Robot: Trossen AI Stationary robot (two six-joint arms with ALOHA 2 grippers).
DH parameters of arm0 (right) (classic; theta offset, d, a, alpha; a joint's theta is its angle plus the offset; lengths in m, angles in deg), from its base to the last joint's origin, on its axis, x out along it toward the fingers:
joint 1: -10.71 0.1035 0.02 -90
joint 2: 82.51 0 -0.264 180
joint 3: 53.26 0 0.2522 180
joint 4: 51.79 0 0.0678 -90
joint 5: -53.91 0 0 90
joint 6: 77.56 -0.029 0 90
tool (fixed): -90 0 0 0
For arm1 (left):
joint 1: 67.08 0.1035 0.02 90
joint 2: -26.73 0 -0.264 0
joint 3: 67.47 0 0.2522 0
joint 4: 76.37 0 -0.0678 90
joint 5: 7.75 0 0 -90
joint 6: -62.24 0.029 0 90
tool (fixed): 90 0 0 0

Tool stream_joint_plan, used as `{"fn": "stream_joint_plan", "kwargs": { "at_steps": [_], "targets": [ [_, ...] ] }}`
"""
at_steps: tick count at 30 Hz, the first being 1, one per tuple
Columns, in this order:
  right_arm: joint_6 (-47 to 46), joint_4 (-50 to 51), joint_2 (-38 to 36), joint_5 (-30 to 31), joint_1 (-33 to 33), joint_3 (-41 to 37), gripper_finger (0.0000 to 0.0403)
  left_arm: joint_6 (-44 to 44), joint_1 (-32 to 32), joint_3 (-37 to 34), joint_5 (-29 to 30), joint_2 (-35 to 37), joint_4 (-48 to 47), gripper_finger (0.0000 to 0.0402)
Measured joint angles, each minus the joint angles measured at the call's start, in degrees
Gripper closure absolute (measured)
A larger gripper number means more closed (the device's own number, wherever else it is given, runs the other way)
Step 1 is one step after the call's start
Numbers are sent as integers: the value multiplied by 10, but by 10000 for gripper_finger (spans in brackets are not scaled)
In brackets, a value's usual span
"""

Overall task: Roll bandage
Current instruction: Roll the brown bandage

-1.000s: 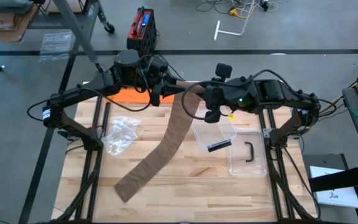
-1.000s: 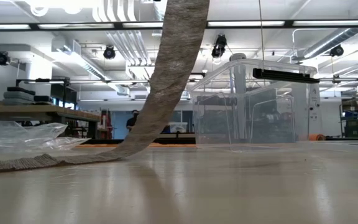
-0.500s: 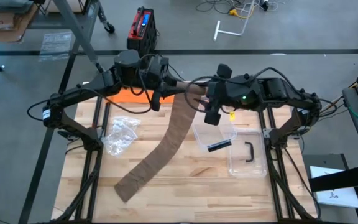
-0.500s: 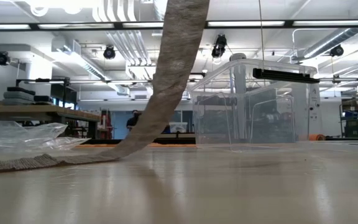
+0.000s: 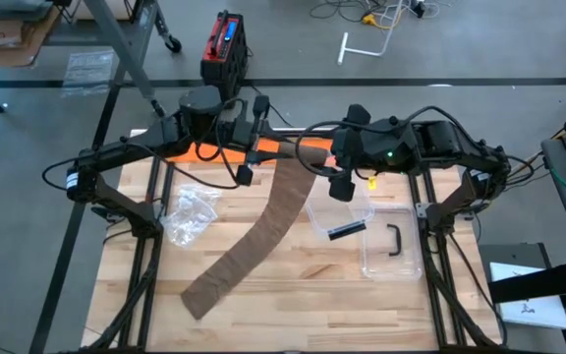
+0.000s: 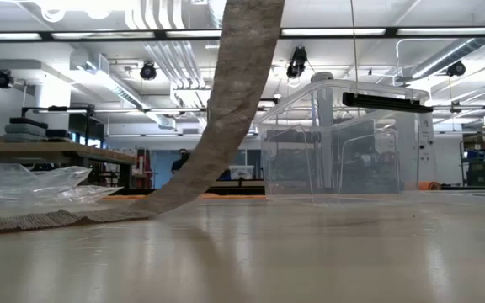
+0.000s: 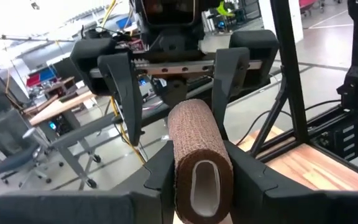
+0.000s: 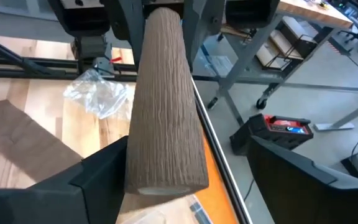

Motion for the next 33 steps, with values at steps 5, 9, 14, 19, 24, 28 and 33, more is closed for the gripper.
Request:
{"fn": "stream_joint_plan", "kwargs": {
  "at_steps": [5,9,14,19,24,28,33],
  "targets": [
    [4,-8,0,0,0,0,130,0,0,0,2,0,-2,301],
    [3,-8,0,-2,0,-1,156,0,0,0,3,1,-1,306],
    [-1,-11,0,-3,0,-2,190,12,0,0,4,1,1,303],
    [-3,-13,0,-3,0,-2,219,24,0,0,5,2,4,302],
    [1,-14,0,-4,0,-2,247,13,0,0,6,4,3,301],
    [10,-15,1,-2,0,-2,268,-3,0,0,19,7,-4,280],
    [26,-19,1,9,0,-2,279,-47,0,0,47,8,-14,241]
  ]
}}
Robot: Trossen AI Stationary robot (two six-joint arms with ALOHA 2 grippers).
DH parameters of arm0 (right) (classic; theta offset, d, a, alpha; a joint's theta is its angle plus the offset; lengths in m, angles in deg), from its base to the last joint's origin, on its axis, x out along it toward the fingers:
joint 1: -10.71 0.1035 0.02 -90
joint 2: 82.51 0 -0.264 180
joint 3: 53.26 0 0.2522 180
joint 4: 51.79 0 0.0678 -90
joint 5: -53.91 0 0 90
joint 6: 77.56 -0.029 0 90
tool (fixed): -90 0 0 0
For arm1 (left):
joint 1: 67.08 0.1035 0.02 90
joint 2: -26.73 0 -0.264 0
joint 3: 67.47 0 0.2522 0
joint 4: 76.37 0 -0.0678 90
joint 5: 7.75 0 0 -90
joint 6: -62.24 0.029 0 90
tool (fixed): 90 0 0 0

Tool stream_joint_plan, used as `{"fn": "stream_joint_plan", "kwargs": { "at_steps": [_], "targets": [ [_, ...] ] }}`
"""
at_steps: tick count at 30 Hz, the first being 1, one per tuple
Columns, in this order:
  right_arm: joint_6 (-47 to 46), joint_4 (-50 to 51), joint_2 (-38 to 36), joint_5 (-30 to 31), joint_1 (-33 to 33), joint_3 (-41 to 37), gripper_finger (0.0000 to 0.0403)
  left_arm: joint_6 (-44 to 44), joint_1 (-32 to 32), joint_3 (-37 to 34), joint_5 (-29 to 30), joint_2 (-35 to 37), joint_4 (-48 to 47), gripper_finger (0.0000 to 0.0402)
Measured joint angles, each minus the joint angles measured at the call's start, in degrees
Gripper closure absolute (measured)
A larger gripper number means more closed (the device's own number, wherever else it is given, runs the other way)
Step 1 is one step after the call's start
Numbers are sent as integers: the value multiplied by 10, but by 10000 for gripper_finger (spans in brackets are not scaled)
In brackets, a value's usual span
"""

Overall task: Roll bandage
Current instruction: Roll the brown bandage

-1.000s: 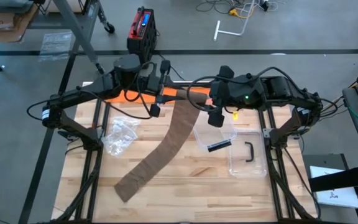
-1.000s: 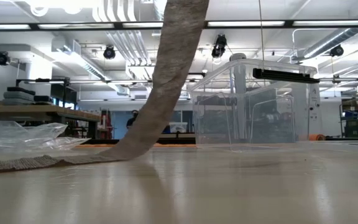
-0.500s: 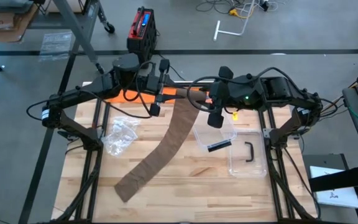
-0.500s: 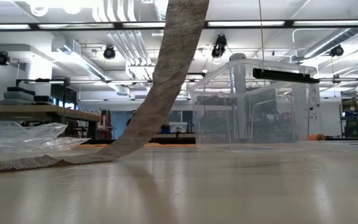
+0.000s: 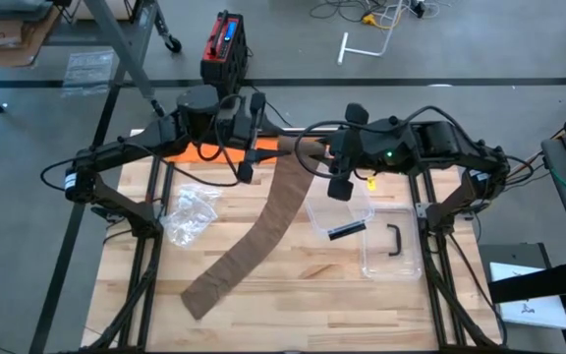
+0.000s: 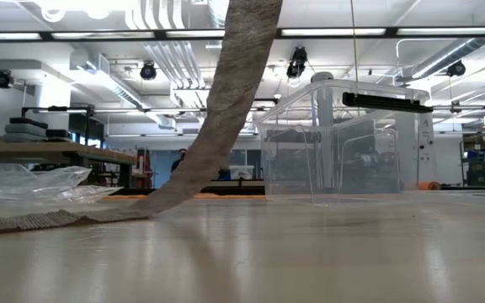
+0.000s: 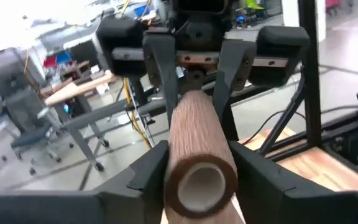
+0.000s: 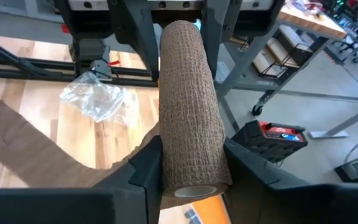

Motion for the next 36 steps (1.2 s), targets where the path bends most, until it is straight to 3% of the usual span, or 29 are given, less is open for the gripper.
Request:
{"fn": "stream_joint_plan", "kwargs": {
  "at_steps": [11,16,25,36],
  "targets": [
    [24,-10,-1,28,0,-15,280,-5,4,0,4,27,-7,141],
    [57,-32,12,55,0,-26,281,19,3,0,6,19,-3,116],
    [67,-43,32,54,-1,-28,281,126,-23,0,6,4,-15,129],
    [77,-41,33,49,0,-29,283,146,-29,1,8,-11,-38,166]
  ]
}}
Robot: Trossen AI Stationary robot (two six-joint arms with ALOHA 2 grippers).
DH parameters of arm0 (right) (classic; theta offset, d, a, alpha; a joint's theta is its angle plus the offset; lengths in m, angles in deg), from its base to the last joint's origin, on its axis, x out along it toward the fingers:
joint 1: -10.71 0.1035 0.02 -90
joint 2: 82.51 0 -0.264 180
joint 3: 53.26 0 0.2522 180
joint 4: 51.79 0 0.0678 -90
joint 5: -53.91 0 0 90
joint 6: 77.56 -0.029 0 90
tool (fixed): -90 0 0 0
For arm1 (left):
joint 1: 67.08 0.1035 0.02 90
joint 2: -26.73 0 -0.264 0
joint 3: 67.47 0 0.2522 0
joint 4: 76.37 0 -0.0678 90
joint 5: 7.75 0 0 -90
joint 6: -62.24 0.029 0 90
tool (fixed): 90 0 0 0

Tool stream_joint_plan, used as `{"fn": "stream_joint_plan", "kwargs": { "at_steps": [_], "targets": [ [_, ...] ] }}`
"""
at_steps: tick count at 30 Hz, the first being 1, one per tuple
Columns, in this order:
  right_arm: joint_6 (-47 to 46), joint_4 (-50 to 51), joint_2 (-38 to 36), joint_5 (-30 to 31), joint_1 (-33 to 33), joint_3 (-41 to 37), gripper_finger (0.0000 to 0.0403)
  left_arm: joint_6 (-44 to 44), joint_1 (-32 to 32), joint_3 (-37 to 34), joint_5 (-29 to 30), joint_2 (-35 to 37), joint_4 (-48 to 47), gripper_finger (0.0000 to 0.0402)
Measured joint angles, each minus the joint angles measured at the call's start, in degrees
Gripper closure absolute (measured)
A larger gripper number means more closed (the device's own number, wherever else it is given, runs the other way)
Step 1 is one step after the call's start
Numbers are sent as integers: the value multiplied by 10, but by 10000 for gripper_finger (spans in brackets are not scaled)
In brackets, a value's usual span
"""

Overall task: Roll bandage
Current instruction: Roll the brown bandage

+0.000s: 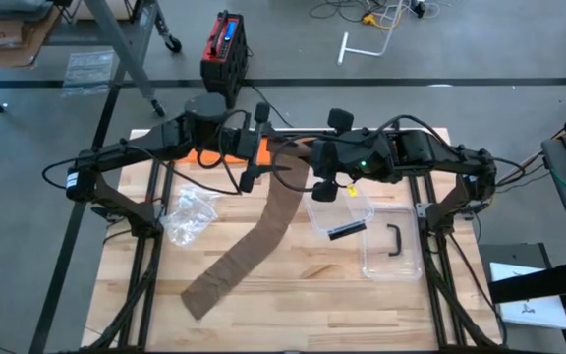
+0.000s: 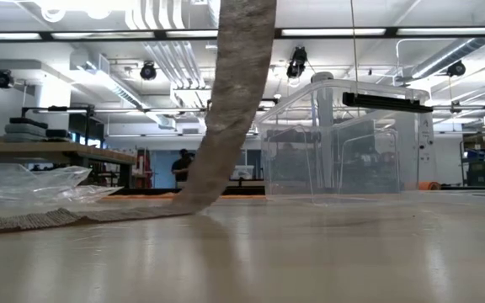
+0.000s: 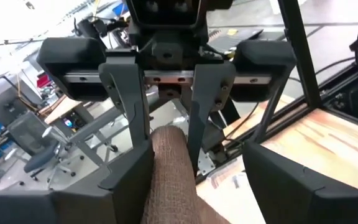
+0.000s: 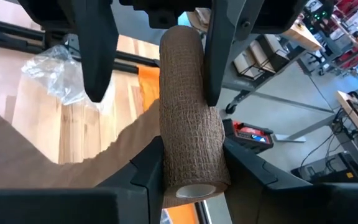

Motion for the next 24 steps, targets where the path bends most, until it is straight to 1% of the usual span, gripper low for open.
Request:
{"fn": "stream_joint_plan", "kwargs": {
  "at_steps": [8,12,16,22,24],
  "targets": [
    [21,1,0,-11,0,-2,283,-3,0,0,-1,-1,-7,188],
    [37,1,9,-3,-1,-2,285,-23,0,0,0,-1,-15,194],
    [59,1,21,20,0,-2,286,-25,0,0,4,-2,-24,199],
    [80,0,33,36,-1,-2,285,-27,-1,-1,38,-3,-38,207],
    [84,0,35,37,-1,-2,287,-27,-1,-1,41,-3,-44,209]
  ]
}}
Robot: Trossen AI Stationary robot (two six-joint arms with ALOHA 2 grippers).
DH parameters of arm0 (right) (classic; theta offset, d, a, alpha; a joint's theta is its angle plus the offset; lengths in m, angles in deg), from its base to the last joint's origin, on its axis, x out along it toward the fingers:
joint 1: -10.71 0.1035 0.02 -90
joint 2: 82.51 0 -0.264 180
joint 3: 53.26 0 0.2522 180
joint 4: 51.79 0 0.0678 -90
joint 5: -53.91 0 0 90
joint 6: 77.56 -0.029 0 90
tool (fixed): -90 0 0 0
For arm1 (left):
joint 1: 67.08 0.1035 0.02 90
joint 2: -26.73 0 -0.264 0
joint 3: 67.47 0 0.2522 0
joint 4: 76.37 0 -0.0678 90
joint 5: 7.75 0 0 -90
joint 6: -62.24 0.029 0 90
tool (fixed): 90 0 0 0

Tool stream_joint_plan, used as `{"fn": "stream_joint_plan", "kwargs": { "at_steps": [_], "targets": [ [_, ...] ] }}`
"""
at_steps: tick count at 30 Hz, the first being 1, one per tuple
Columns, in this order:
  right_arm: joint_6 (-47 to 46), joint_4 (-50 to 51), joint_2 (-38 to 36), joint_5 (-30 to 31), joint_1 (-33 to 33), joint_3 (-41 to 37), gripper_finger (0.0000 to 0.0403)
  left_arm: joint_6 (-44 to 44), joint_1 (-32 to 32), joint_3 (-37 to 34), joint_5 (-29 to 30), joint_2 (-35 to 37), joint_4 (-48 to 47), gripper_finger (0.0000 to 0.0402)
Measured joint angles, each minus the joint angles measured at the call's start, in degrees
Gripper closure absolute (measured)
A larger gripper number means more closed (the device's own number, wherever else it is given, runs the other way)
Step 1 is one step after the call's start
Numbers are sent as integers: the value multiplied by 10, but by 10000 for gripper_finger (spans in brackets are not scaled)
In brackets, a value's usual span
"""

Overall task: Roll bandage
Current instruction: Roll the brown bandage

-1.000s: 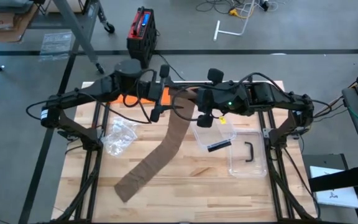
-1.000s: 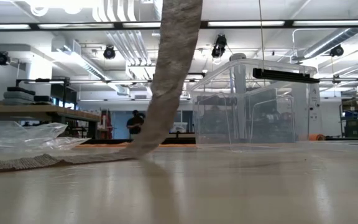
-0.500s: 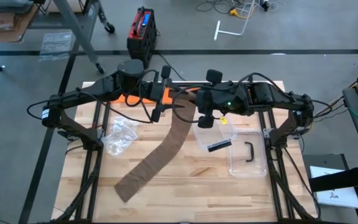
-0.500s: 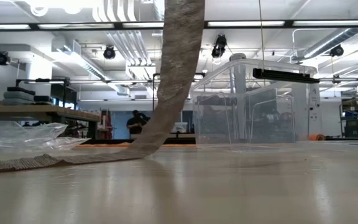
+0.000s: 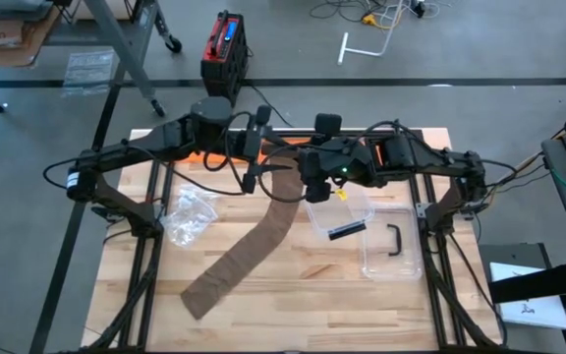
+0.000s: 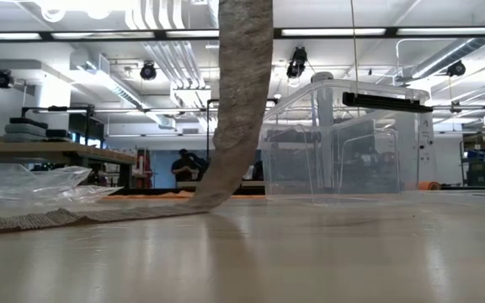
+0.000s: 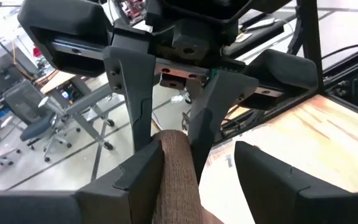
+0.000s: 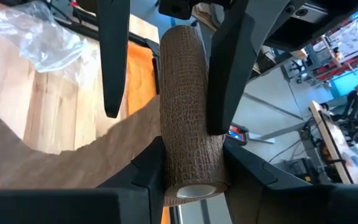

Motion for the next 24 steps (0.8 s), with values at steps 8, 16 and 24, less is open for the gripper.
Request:
{"fn": "stream_joint_plan", "kwargs": {
  "at_steps": [8,16,24],
  "targets": [
    [2,-8,0,1,1,-1,284,7,0,0,28,11,-18,214],
    [6,-10,-12,0,3,0,288,17,1,0,59,35,-38,201],
    [6,-8,-20,0,4,0,290,17,1,0,69,41,-50,197]
  ]
}}
